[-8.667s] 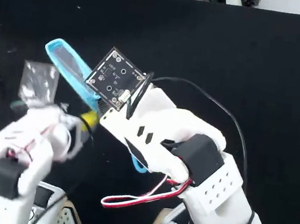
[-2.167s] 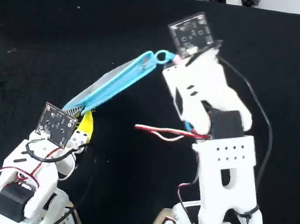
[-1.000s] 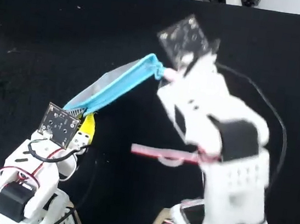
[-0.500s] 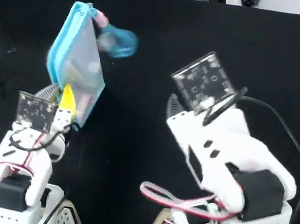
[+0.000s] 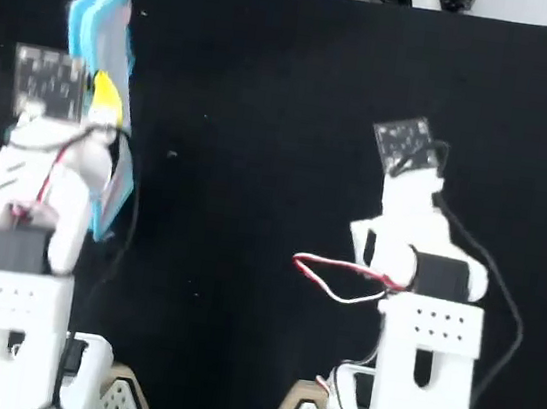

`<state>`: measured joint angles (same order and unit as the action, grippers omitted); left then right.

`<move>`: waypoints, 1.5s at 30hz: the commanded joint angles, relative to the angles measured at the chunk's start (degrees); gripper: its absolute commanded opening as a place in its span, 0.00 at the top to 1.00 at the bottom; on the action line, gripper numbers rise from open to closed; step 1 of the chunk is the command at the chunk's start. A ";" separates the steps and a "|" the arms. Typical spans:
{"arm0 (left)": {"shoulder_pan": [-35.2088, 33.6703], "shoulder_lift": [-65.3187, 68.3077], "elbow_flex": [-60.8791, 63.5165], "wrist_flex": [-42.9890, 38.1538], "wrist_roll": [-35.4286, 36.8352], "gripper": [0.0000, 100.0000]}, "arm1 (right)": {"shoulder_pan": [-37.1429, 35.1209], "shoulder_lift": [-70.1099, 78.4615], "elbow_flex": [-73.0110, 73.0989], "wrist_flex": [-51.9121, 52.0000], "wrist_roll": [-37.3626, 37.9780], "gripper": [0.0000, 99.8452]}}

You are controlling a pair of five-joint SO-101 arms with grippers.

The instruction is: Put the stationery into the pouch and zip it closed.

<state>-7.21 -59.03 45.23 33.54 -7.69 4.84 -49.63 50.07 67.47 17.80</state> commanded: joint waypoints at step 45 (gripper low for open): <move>-2.77 -11.25 17.54 24.53 0.44 0.97 | -3.25 -36.18 44.00 -20.13 -4.22 0.99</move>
<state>-8.62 -60.00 56.84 59.38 -4.70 3.08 -77.14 92.79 44.62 15.52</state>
